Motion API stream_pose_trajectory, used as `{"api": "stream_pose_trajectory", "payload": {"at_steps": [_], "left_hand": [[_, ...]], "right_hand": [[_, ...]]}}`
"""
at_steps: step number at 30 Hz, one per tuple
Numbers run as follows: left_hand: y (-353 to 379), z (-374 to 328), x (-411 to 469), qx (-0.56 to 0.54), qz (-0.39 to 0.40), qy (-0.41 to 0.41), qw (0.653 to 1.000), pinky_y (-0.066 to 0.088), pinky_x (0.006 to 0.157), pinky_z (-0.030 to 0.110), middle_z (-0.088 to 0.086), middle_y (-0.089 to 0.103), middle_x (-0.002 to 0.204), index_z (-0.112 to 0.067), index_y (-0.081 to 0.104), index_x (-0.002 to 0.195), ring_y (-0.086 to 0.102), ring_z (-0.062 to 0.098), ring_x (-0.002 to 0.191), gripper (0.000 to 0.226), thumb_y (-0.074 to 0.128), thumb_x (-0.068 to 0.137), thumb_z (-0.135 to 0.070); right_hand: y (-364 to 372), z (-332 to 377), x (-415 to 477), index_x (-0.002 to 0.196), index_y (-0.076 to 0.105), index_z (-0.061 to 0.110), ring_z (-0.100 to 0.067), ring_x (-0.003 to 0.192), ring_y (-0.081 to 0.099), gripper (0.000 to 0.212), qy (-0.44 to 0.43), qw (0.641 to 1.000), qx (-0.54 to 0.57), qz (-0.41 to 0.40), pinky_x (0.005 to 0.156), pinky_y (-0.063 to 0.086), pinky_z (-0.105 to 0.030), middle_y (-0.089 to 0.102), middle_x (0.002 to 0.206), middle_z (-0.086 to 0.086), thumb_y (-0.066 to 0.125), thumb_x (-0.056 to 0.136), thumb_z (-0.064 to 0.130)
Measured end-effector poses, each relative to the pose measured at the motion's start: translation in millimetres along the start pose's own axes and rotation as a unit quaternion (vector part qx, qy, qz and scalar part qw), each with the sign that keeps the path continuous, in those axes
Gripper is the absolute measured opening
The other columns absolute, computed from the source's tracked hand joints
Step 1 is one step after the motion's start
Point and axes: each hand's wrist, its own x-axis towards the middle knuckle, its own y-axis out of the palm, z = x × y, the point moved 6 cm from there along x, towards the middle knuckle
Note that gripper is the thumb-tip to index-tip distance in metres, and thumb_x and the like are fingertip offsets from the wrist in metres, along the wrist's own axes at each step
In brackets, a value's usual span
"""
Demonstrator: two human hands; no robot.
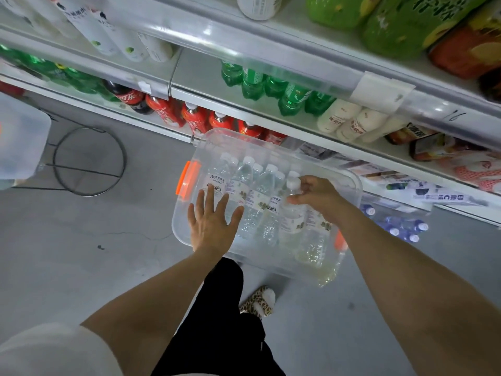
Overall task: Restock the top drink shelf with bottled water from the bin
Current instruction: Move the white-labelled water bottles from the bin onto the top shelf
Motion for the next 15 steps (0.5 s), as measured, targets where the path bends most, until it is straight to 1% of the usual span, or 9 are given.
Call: {"api": "stream_pose_trajectory", "payload": {"at_steps": [2,3,4,6,7,8,11,13,15], "left_hand": [[0.0,0.3,0.4,-0.001,0.003,-0.001,1.000,-0.007,0.123,0.047,-0.006,0.000,0.167,-0.038,0.034,0.151,-0.009,0.017,0.153,0.086,0.000,0.086,-0.082],[-0.2,0.1,0.8,-0.001,0.003,-0.001,1.000,-0.007,0.123,0.047,-0.006,0.000,0.167,-0.038,0.034,0.151,-0.009,0.017,0.153,0.086,0.000,0.086,-0.082],[-0.3,-0.2,1.2,0.001,0.004,-0.001,1.000,-0.007,0.123,0.047,-0.006,0.000,0.167,-0.038,0.034,0.151,-0.009,0.017,0.153,0.086,0.000,0.086,-0.082],[-0.5,-0.5,1.5,0.007,0.003,0.000,1.000,-0.008,0.122,0.046,-0.005,0.000,0.167,-0.037,0.034,0.152,-0.009,0.018,0.153,0.086,0.001,0.086,-0.082],[-0.4,-0.9,1.3,0.010,0.002,0.001,1.000,-0.009,0.122,0.046,-0.005,0.000,0.167,-0.036,0.034,0.152,-0.008,0.018,0.153,0.087,0.000,0.086,-0.082],[-0.4,-1.2,0.9,0.011,0.001,0.002,1.000,-0.009,0.122,0.046,-0.005,0.000,0.167,-0.036,0.034,0.152,-0.008,0.018,0.153,0.088,0.000,0.086,-0.082],[-0.3,-2.0,0.9,0.012,0.002,0.001,1.000,-0.009,0.121,0.046,-0.004,0.000,0.167,-0.036,0.034,0.152,-0.008,0.019,0.153,0.089,-0.002,0.085,-0.082],[-0.2,-2.6,1.0,0.015,0.002,0.000,1.000,-0.011,0.121,0.045,-0.004,-0.001,0.167,-0.036,0.034,0.152,-0.009,0.019,0.153,0.089,-0.002,0.085,-0.082],[-0.1,-2.7,1.0,0.017,0.001,-0.001,1.000,-0.012,0.120,0.045,-0.004,-0.001,0.167,-0.036,0.034,0.152,-0.009,0.019,0.153,0.089,-0.002,0.086,-0.082]], "right_hand": [[-1.0,-3.0,4.2,0.125,0.064,0.019,-0.023,0.118,0.063,0.066,0.013,1.000,0.021,0.002,0.109,0.047,-0.047,0.068,0.128,-0.005,0.094,0.066,0.014],[-1.0,-4.7,5.9,0.128,0.062,0.017,-0.024,0.121,0.062,0.066,0.016,1.000,0.025,0.000,0.111,0.045,-0.047,0.066,0.132,-0.007,0.092,0.070,0.014],[-1.0,-6.0,7.2,0.127,0.062,0.016,-0.024,0.123,0.060,0.062,0.015,1.000,0.026,-0.004,0.112,0.043,-0.045,0.065,0.134,-0.007,0.091,0.072,0.013],[0.1,-6.1,6.2,0.117,0.066,0.023,-0.022,0.123,0.059,0.048,0.013,0.999,0.028,-0.015,0.107,0.042,-0.040,0.064,0.134,-0.006,0.088,0.076,0.013],[1.1,-5.8,5.0,0.114,0.068,0.027,-0.021,0.123,0.059,0.044,0.012,0.999,0.026,-0.019,0.103,0.042,-0.038,0.063,0.135,-0.005,0.088,0.077,0.014],[2.1,-5.9,4.4,0.116,0.069,0.027,-0.021,0.124,0.058,0.044,0.008,1.000,0.020,-0.020,0.102,0.041,-0.036,0.063,0.136,-0.005,0.087,0.078,0.016],[3.6,-3.8,4.4,0.133,0.067,0.023,-0.020,0.126,0.056,0.057,-0.007,1.000,-0.010,-0.016,0.106,0.041,-0.036,0.062,0.138,-0.005,0.087,0.079,0.024],[3.6,-3.8,5.3,0.137,0.064,0.021,-0.021,0.128,0.056,0.062,-0.003,1.000,-0.028,-0.007,0.111,0.041,-0.039,0.061,0.140,-0.005,0.086,0.080,0.028],[3.7,-4.7,5.2,0.139,0.061,0.017,-0.024,0.127,0.057,0.064,0.009,0.999,-0.033,0.001,0.111,0.042,-0.042,0.060,0.142,-0.005,0.085,0.081,0.030]]}}
